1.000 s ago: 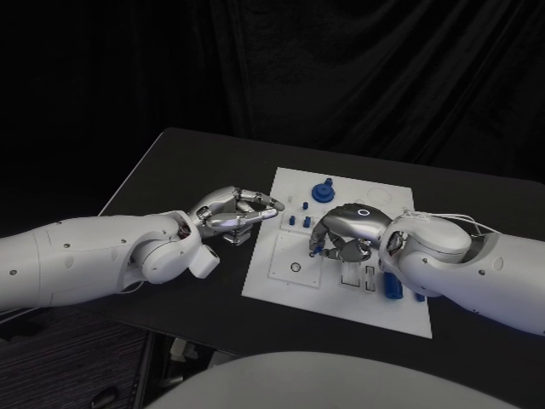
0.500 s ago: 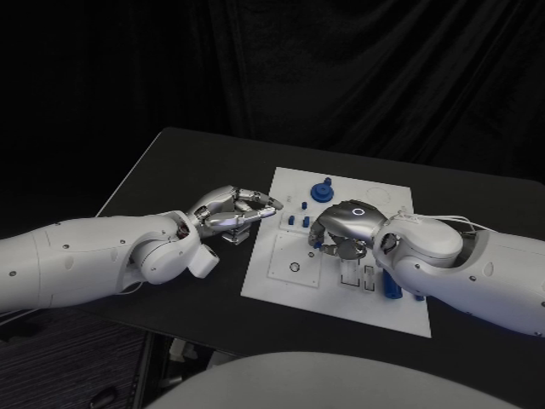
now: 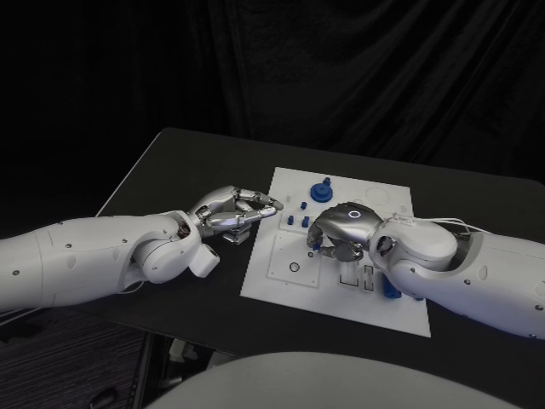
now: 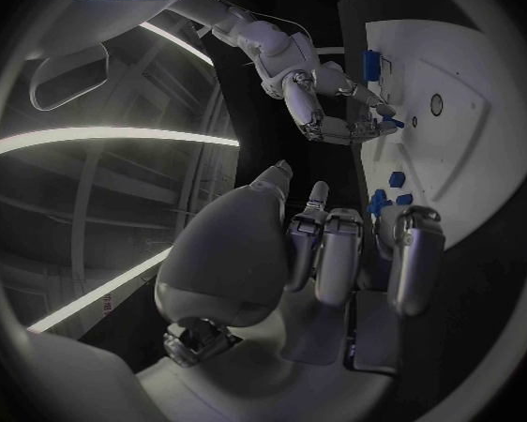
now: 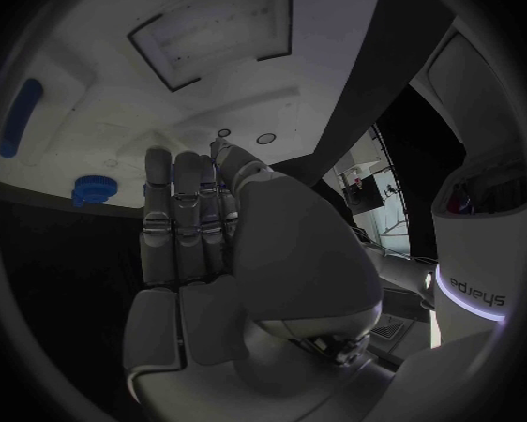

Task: Assemble the parts on the task board

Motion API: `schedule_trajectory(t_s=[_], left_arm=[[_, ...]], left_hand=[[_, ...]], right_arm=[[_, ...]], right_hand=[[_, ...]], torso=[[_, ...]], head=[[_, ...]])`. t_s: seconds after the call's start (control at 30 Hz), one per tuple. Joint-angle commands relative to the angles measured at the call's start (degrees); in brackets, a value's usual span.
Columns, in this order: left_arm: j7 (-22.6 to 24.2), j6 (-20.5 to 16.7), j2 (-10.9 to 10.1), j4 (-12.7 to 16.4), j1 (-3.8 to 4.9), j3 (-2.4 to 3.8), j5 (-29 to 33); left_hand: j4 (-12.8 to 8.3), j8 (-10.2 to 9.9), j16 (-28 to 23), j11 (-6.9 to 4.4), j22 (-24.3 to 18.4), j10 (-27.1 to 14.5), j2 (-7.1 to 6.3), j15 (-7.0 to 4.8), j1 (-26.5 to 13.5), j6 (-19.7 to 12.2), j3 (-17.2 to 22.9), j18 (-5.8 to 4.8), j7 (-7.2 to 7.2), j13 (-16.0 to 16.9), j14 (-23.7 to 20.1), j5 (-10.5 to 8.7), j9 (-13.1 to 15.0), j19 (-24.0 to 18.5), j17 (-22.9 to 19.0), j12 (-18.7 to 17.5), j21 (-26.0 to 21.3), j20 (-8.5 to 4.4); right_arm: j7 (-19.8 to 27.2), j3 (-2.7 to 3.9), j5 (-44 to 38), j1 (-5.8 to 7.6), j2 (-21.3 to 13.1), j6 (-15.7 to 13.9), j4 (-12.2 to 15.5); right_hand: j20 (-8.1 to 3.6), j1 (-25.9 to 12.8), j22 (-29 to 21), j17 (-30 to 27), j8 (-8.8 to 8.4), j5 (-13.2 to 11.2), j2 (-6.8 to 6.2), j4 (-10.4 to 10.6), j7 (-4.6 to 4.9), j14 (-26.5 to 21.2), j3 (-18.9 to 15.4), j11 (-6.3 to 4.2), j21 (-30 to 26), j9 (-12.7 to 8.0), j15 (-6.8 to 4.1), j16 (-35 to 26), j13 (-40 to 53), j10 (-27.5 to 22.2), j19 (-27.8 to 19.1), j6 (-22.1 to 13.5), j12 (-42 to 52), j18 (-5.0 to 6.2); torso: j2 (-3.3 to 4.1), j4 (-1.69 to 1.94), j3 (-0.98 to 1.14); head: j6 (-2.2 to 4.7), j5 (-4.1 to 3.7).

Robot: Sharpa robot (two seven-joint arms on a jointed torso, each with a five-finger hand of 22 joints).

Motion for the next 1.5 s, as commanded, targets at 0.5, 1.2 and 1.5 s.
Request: schedule_trajectory(t_s=[0.5,1.2,1.5], left_arm=[[-0.29,1.71,0.65,-0.57,-0.06,0.04,0.55],[-0.44,2.66,1.12,-1.01,-0.16,0.04,0.56],[-0.53,2.91,1.23,-1.15,-0.19,0.04,0.56]], left_hand=[[-0.32,0.21,0.15,0.30,12.75,6.08,0.91,0.43,0.85,0.44,-0.27,0.82,0.61,14.92,6.16,1.08,-0.55,0.69,15.09,0.13,-0.32,0.54],[-0.33,0.21,0.15,0.34,12.70,6.08,1.34,0.47,1.46,0.65,-0.22,0.85,0.64,14.92,6.16,2.32,-1.10,0.60,15.09,0.13,-0.43,0.59],[-0.27,0.22,0.15,0.35,12.69,6.08,1.43,0.47,1.47,0.69,-0.22,0.86,0.65,14.92,6.16,2.46,-1.16,0.56,15.09,0.13,-0.47,0.59]], right_arm=[[-0.73,0.03,0.27,-0.89,0.91,0.32,-0.79],[-0.61,0.03,0.43,-1.57,1.37,1.00,-1.20],[-1.18,0.03,0.43,-1.74,1.59,2.60,-1.49]], right_hand=[[-0.05,-0.61,-0.12,-0.08,-0.39,-0.45,0.04,0.27,-0.06,0.64,0.38,-0.01,-0.43,0.14,0.03,0.44,-0.19,0.57,0.55,0.60,-0.44,0.61],[-0.06,-0.68,-0.15,-0.09,-0.52,-0.46,0.01,0.29,-0.03,0.69,0.43,0.02,-0.49,0.15,0.02,0.45,-0.26,0.58,0.65,0.57,-0.57,0.61],[0.02,-1.01,-0.27,-0.21,-1.47,-0.49,-0.28,0.37,0.25,0.46,0.66,0.33,-0.92,-0.04,0.23,0.23,-0.60,0.02,0.76,-0.27,-1.34,0.53]], torso=[[-0.14,-0.08,0.00],[-0.06,0.04,-0.04],[-0.09,0.02,-0.02]], head=[[-0.01,-0.39],[-0.01,-0.51],[-0.01,-0.57]])
